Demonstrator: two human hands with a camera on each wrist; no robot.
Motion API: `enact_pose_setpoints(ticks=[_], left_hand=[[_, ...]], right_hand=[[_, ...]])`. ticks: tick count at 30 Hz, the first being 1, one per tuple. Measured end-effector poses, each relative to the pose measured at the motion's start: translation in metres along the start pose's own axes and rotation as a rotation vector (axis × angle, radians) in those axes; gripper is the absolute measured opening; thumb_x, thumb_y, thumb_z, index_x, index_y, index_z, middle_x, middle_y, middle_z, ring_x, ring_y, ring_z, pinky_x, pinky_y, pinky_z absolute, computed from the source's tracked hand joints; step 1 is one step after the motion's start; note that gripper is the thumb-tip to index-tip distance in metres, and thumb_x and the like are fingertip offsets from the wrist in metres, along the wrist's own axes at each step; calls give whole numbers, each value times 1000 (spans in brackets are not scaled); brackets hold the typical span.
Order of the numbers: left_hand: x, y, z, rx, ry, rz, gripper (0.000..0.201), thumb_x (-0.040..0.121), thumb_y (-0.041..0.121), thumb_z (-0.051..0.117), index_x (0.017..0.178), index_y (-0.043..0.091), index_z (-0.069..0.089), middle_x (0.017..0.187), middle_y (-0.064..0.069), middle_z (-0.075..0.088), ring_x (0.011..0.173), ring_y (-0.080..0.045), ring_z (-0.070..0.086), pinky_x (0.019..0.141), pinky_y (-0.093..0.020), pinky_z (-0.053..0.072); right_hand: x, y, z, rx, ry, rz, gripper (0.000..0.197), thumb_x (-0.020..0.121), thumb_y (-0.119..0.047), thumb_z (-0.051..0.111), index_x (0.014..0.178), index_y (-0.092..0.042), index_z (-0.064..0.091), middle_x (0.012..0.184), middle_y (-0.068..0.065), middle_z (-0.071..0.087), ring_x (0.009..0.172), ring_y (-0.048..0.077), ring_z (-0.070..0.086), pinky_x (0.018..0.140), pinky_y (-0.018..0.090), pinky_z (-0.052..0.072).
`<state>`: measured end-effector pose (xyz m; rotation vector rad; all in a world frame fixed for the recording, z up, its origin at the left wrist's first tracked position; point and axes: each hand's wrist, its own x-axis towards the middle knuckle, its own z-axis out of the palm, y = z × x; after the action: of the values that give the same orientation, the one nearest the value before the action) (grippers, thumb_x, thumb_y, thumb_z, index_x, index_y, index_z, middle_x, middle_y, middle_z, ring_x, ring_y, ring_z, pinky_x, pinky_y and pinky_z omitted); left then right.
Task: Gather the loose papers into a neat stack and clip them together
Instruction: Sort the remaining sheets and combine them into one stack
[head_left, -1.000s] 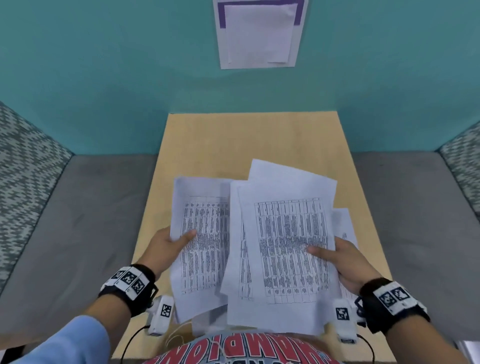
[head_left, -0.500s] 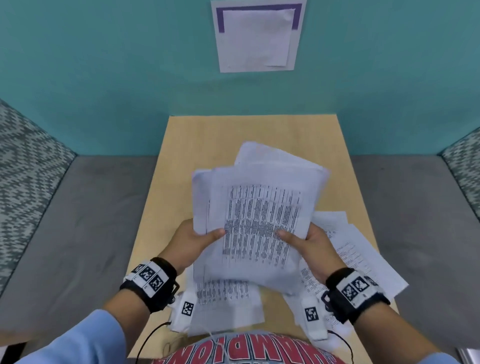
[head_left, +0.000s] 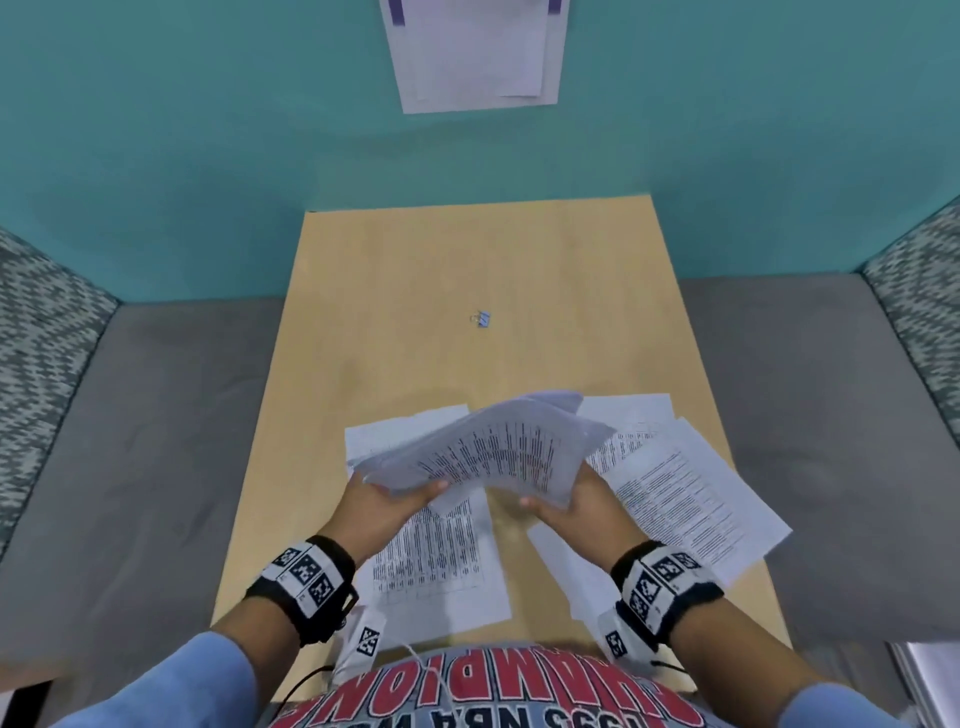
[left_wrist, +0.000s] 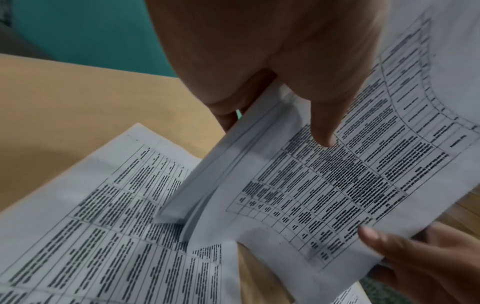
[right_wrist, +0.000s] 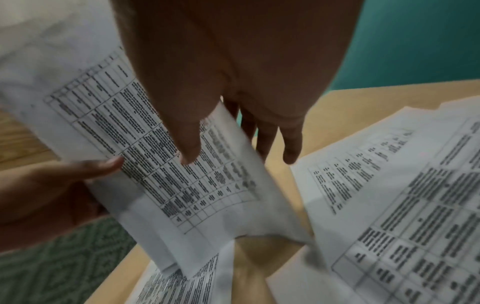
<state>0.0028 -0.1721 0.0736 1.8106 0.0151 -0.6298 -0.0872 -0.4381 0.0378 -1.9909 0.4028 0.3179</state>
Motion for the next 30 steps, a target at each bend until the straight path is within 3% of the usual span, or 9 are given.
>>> enact_pose_setpoints(ticks=[2, 4, 8, 12, 15, 18, 22, 25, 30], left_hand=[[8, -6, -2, 33, 44, -19, 32, 77, 41, 92, 93, 22, 72, 98, 1, 83, 87, -20, 77, 85, -31, 60], [11, -1, -2, 20, 97, 8, 27, 82, 28, 89, 102, 15, 76, 103, -9, 84, 95, -25, 80, 87, -37, 64], [18, 13, -10, 93, 130, 45, 30, 89, 23, 83, 103, -2, 76, 100, -21, 81, 94, -30, 78, 88, -52, 63], [23, 20, -25, 92, 163, 56, 13, 89, 25, 83, 100, 20, 77, 101, -5, 82, 91, -11, 79, 83, -42, 63], [24, 17, -31, 57, 173, 56, 19, 90, 25, 82, 106, 31, 74, 97, 16, 80, 88, 4, 76, 84, -34, 60], [25, 8, -42, 30, 233, 1, 27, 90, 26, 83, 115, 27, 74, 110, 7, 81, 104, -17, 77, 94, -45, 61], [24, -7, -63, 7, 295, -53, 24, 87, 30, 85, 110, 33, 76, 120, -2, 80, 109, -26, 76, 99, -54, 60], [22, -14, -79, -27, 333, -76, 27, 88, 24, 85, 112, 30, 76, 122, -5, 79, 111, -28, 76, 102, -55, 58], [14, -25, -99, -81, 407, -80, 36, 88, 19, 84, 123, 15, 74, 119, -6, 79, 109, -27, 76, 104, -54, 57]], right_hand=[[2, 13, -4, -91, -64, 27, 69, 82, -49, 79, 142, -29, 53, 135, -9, 62, 123, 10, 60, 107, 39, 51], [0, 31, -17, -143, -25, 85, 73, 81, -47, 82, 143, -26, 51, 139, -9, 54, 123, 11, 55, 108, 39, 48], [-29, 89, -80, -303, 513, 622, 89, 75, -71, 75, 134, -5, 61, 141, 16, 57, 119, 35, 63, 105, 48, 51], [-61, 156, -108, -367, 431, 1078, 131, 47, -109, 35, 111, 1, 68, 134, 27, 58, 122, 43, 58, 96, 47, 50], [-62, 167, -96, -366, 391, 1042, 131, 60, -93, 61, 142, 9, 48, 144, 30, 47, 134, 45, 45, 104, 54, 43], [-49, 161, -91, -331, 517, 838, 115, 66, -68, 84, 144, 7, 45, 141, 34, 48, 133, 47, 44, 105, 56, 44], [-27, 151, -87, -308, 414, 660, 84, 82, -27, 87, 149, 1, 44, 146, 32, 44, 134, 48, 46, 110, 55, 44], [-10, 134, -81, -336, 399, 602, 73, 79, -28, 88, 137, -1, 53, 132, 30, 51, 120, 47, 54, 103, 53, 49], [12, 111, -65, -326, 360, 602, 98, 60, -36, 101, 132, 4, 48, 125, 25, 56, 116, 44, 58, 98, 51, 51]])
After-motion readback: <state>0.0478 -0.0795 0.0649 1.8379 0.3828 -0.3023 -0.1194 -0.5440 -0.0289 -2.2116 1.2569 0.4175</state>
